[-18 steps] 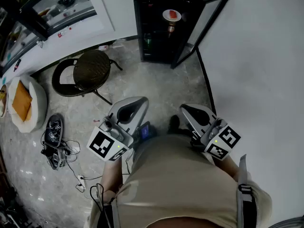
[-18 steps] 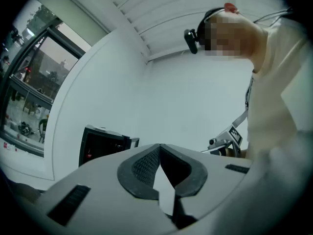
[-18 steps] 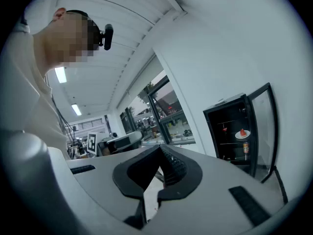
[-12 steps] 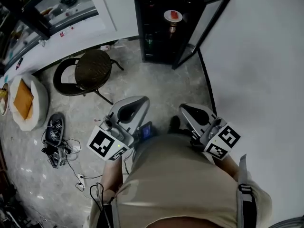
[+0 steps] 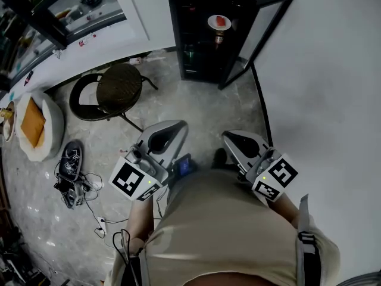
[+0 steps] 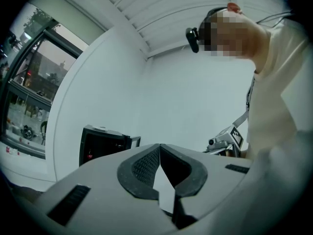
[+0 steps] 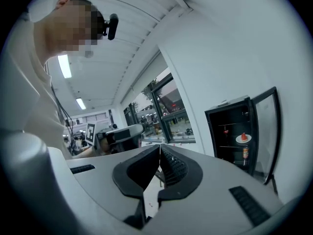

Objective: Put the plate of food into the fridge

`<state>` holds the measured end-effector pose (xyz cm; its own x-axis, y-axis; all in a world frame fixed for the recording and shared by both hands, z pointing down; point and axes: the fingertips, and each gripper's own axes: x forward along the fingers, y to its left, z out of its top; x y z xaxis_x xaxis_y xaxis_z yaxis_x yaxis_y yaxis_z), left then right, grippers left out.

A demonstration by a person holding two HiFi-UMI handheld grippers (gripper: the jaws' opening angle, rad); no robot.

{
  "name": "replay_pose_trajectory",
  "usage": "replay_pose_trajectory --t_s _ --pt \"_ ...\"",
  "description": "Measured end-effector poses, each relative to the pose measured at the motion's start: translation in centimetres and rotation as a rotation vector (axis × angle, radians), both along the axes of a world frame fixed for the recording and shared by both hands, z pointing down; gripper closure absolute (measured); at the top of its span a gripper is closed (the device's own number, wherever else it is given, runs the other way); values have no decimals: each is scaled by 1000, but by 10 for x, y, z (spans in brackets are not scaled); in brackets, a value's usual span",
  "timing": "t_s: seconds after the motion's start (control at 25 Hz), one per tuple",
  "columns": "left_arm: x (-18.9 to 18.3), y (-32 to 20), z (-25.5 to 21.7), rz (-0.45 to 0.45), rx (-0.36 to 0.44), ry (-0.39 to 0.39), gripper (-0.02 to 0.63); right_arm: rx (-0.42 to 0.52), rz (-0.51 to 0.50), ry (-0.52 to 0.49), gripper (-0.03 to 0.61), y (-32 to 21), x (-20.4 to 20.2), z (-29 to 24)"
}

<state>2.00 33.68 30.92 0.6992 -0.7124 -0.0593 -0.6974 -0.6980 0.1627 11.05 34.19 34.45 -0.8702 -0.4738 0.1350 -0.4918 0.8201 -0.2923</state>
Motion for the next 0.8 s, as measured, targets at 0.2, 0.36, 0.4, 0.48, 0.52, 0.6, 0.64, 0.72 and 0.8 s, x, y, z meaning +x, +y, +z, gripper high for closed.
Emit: replay_pose_trajectory --t_s 0.2,0.36,0.4,0.48,0.52,0.6,0.64,0.72,0.8 --pt "11 -7 -3 -21 24 -46 603 118 70 106 557 -14 9 2" --pt "20 -19 -7 -48 46 -76 603 183 108 139 557 -30 18 -2" --pt "23 -22 -7 -54 50 -85 603 192 114 135 558 -35 21 -4" --pt "30 -29 -11 -60 59 -94 603 212 127 125 558 -44 26 -9" --pt "34 -31 -13 -60 61 -96 603 225 131 121 558 -49 30 -11" --pt "42 -37 -14 -67 51 -115 603 243 131 112 558 -59 37 -14" --pt "46 -40 -15 -72 55 -121 603 247 129 108 558 -64 41 -15" --pt "53 -46 -20 -80 75 -121 603 253 116 106 558 -71 46 -15" --pt "56 -52 -16 -108 55 -144 603 254 96 108 558 -77 49 -15"
